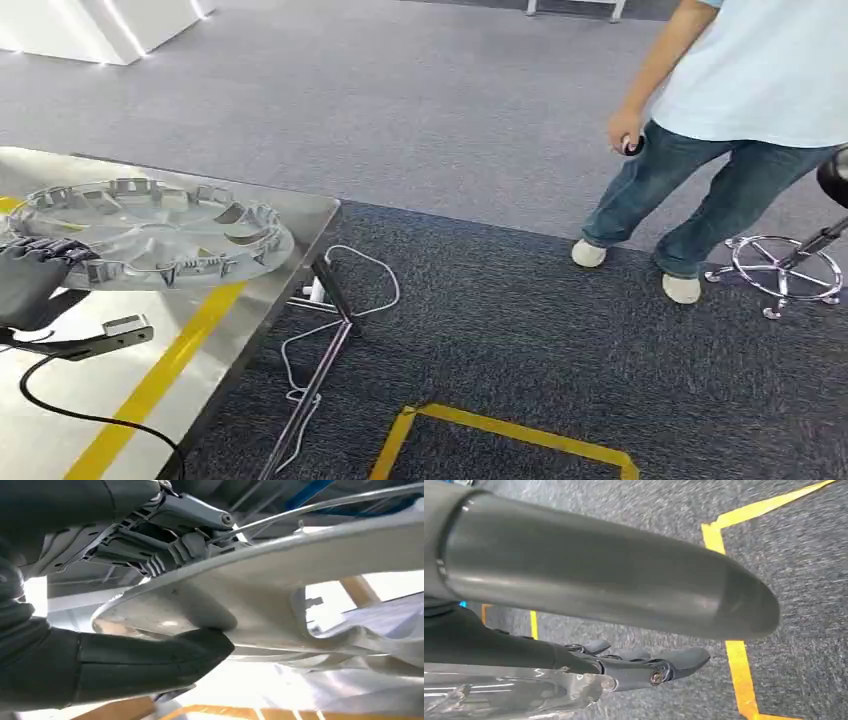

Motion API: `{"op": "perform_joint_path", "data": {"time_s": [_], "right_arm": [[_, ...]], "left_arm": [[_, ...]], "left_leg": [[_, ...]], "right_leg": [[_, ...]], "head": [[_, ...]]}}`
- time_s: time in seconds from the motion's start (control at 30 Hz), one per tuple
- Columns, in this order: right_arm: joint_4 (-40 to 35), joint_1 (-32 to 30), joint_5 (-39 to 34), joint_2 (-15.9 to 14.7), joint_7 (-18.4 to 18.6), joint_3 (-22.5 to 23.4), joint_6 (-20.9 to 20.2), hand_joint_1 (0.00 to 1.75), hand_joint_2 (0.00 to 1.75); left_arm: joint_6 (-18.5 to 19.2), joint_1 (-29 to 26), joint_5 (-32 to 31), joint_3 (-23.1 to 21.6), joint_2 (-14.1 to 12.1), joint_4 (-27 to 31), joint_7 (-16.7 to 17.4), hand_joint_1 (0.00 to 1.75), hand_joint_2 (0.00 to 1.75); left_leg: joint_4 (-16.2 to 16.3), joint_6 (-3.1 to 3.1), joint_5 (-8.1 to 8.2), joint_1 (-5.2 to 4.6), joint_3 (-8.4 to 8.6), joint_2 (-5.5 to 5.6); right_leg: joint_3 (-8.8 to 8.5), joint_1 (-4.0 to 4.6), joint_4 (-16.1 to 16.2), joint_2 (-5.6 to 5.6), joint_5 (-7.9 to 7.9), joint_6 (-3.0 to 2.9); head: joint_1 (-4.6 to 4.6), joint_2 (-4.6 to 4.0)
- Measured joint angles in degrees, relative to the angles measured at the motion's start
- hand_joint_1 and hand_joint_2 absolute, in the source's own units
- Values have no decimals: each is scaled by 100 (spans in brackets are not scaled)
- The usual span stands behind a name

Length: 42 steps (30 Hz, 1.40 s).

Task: Take the parts from the cabinet and place them on the table.

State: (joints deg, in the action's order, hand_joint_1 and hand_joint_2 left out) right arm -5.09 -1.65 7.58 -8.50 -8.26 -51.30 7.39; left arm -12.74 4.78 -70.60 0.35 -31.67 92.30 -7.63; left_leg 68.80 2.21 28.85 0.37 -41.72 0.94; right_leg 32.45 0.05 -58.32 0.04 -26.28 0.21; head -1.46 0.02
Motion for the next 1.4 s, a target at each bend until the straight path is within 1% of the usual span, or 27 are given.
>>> {"op": "perform_joint_path", "data": {"time_s": [0.07, 0.1, 0.17, 0.2, 0.23, 0.27, 0.37, 0.4, 0.43, 0.47, 0.53, 0.57, 0.6, 0.67, 0.7, 0.73, 0.87, 0.9, 0.93, 0.97, 1.03, 1.1, 1.17, 1.23, 1.3, 1.37, 1.4], "right_arm": [[0, -15, 0, -4, 4, 0, -7, 0, 0], [0, -13, 0, -4, 5, 0, -9, 0, 0], [0, 1, 0, -4, 4, -2, -9, 0, 0], [0, 7, 0, -4, 5, -2, -11, 0, 0], [0, 4, 0, -9, 4, -2, -11, 0, 0], [0, 0, 2, -13, 2, -4, -13, 0, 0], [-2, 32, 4, -13, 4, -13, -20, 0, 0], [-2, 47, 7, -15, 5, -13, -20, 0, 0], [-2, 46, 7, -15, 2, -15, -20, 0, 0], [-4, 45, 11, -15, -6, -18, -20, 0, 0], [-7, 28, 20, -15, -9, -33, -37, 0, 0], [-7, 16, 20, -15, -9, -37, -39, 0, 0], [-7, 13, 20, -15, -11, -42, -39, 0, 0], [-7, 22, 20, -15, -24, -46, -35, 0, 0], [-7, 24, 22, -24, -37, -46, -33, 0, 0], [-7, 35, 26, -22, -61, -46, -28, 0, 0], [-9, 39, 33, -22, -76, -50, -22, 0, 0], [-15, 41, 33, -22, -90, -52, -17, 0, 0], [-15, 45, 24, -28, -111, -52, -11, 0, 0], [-15, 42, 9, -31, -129, -52, -7, 0, 0], [-15, 21, -7, -33, -173, -52, -13, 0, 0], [-15, 9, -7, -46, -186, -52, -20, 0, 0], [-15, 17, -7, -46, -190, -52, -20, 0, 0], [-17, 21, 0, -46, -212, -52, -20, 0, 0], [-22, 23, 4, -68, -225, -52, -24, 0, 0], [-22, 14, 11, -79, -238, -55, -33, 0, 0], [-22, 18, 11, -79, -238, -55, -35, 0, 0]], "left_arm": [[42, -19, -26, -13, 15, -20, 0, 175, 175], [55, -19, -28, -22, 15, -31, 0, 175, 175], [57, -16, -31, -26, 15, -37, 0, 175, 175], [57, -9, -31, -26, 13, -37, 0, 175, 175], [59, 4, -37, -26, 18, -39, 0, 175, 175], [61, 21, -55, -42, 22, -39, -2, 175, 175], [74, 18, -105, -50, 22, -57, -7, 175, 175], [74, 19, -129, -50, 18, -57, -7, 175, 175], [77, 37, -146, -52, 9, -57, -7, 175, 175], [77, 56, -171, -72, 24, -57, -7, 175, 175], [77, 58, -212, -125, 48, -68, -7, 175, 175], [77, 58, -225, -140, 59, -77, -7, 175, 175], [77, 58, -247, -157, 66, -81, -7, 175, 175], [68, 61, -289, -197, 74, -83, -9, 175, 175], [59, 61, -319, -214, 72, -83, -22, 175, 175], [55, 61, -330, -230, 70, -83, -28, 175, 175], [46, 75, -365, -308, 61, -92, -41, 175, 175], [39, 77, -385, -335, 44, -92, -48, 175, 175], [33, 91, -396, -361, 31, -94, -68, 175, 175], [26, 129, -413, -391, 18, -94, -85, 175, 175], [-24, 157, -455, -488, 4, -105, -147, 175, 175], [-44, 157, -457, -590, -9, -118, -177, 175, 175], [-55, 160, -459, -649, -42, -122, -190, 175, 175], [-105, 186, -455, -699, -92, -122, -267, 175, 175], [-155, 239, -455, -747, -105, -122, -324, 175, 175], [-168, 232, -455, -785, -138, -122, -359, 175, 175], [-170, 237, -455, -804, -142, -122, -361, 175, 175]], "left_leg": [[643, 26, 184, 11, -295, -23], [541, 32, 64, 15, -226, -30], [-324, 25, -377, 15, 238, -130], [-825, 18, -555, 8, 534, -336], [-1143, 38, -514, -46, 708, -727], [-1172, -36, -532, -40, 709, -599], [-1183, -112, -540, -53, 679, -352], [-1202, -147, -562, -10, 694, -287], [-1201, -182, -562, -1, 692, -232], [-1201, -217, -565, 1, 688, -168], [-1198, -243, -565, -3, 681, -16], [-1197, -244, -566, -6, 681, 66], [-1195, -245, -568, -6, 683, 136], [-1188, -236, -572, 6, 690, 270], [-1183, -222, -575, 21, 698, 343], [-1176, -187, -574, 10, 687, 394], [-1211, -58, -656, 26, 631, 559], [-1196, -44, -619, 28, 605, 509], [-1072, -27, -504, -4, 558, 247], [-761, -7, -296, -4, 417, 107], [192, 23, 133, 1, -12, -4], [555, 35, 172, 7, -164, -18], [-19, 32, -201, 14, 148, -32], [-1011, 23, -578, 17, 705, -112], [-1198, -27, -490, -2, 764, -99], [-1223, 17, -511, 1, 770, -92], [-1223, 11, -508, -8, 773, -87]], "right_leg": [[6, 2, -1, -162, -8, -11], [3, 2, -1, -237, -12, -8], [-15, 2, -1, -383, -31, 11], [-38, 2, -1, -441, -47, 33], [-58, 65, -13, -499, -78, 72], [-60, 84, -24, -560, -109, 102], [-135, 84, 14, -792, -145, 157], [-80, 45, -19, -665, -184, 215], [-20, 35, -225, -302, -317, 243], [185, 33, -664, -118, -545, 251], [674, 34, -1623, -24, -939, 263], [819, 35, -1863, -17, -972, 256], [834, 35, -1830, -12, -869, 246], [483, 24, -1001, 15, -334, 226], [211, 6, -429, 108, -73, 228], [74, -28, -108, 323, -65, 246], [32, 5, -60, 217, -28, 135], [19, -35, -14, 176, 11, 72], [19, -25, -6, 154, 20, 47], [26, -21, -3, 134, 24, 30], [39, -10, -3, 61, 19, 10], [37, -10, -4, 6, 15, 5], [29, -11, -4, -24, 14, 7], [8, -7, -4, -44, -1, 34], [49, 41, -19, -56, -9, 93], [61, 57, -30, -58, -23, -105], [70, 55, -11, -59, -22, -107]], "head": [[2, 0], [0, 2], [0, 2], [0, 0], [-4, 2], [0, 2], [9, 2], [7, 2], [35, 2], [46, 0], [57, 2], [48, 2], [57, 2], [55, 2], [59, 0], [61, 2], [59, 2], [59, 2], [33, 2], [9, 2], [13, 2], [13, 2], [15, 2], [13, 2], [33, 2], [42, 2], [33, 2]]}}
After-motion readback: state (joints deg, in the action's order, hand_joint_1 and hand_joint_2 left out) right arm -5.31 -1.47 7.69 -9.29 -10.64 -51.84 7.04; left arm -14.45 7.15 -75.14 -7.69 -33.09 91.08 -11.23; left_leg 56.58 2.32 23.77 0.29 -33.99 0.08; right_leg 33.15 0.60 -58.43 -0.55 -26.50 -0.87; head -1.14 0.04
